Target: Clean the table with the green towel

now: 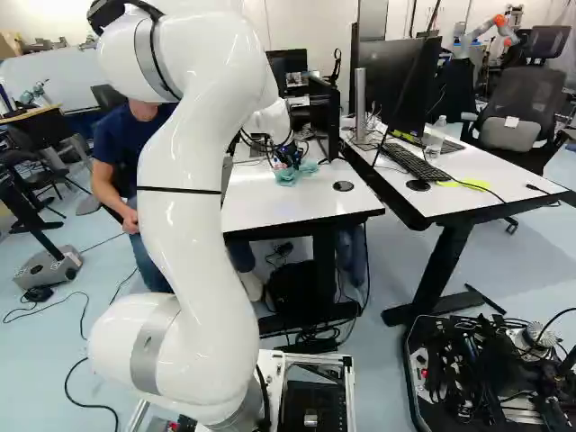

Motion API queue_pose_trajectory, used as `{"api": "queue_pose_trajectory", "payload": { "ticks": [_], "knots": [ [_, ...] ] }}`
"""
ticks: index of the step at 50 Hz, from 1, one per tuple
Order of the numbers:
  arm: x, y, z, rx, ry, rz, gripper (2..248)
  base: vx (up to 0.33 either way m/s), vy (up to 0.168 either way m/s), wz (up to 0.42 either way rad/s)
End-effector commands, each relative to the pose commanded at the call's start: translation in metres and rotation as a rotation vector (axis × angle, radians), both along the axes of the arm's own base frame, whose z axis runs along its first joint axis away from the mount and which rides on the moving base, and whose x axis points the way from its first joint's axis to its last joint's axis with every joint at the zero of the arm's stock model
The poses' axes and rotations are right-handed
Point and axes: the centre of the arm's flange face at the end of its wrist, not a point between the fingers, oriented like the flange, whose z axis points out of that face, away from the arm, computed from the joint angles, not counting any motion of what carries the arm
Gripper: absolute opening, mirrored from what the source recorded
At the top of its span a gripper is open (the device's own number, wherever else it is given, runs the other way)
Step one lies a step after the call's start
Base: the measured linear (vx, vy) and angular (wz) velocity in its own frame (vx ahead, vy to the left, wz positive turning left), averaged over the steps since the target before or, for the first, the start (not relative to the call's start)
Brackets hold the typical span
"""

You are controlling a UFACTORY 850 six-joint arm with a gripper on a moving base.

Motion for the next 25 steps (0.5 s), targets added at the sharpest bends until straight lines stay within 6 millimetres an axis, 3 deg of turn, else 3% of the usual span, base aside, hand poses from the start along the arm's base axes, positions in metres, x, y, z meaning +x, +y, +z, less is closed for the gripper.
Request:
{"api": "queue_pose_trajectory", "payload": {
  "ticks": [9,25],
  "knots": [
    [0.011,-0.010,-0.001,-0.001,-0.011,-0.014,39,0.000,0.000,0.000],
    [0.038,-0.012,-0.004,-0.003,-0.038,-0.012,39,0.000,0.000,0.000]
  ]
}}
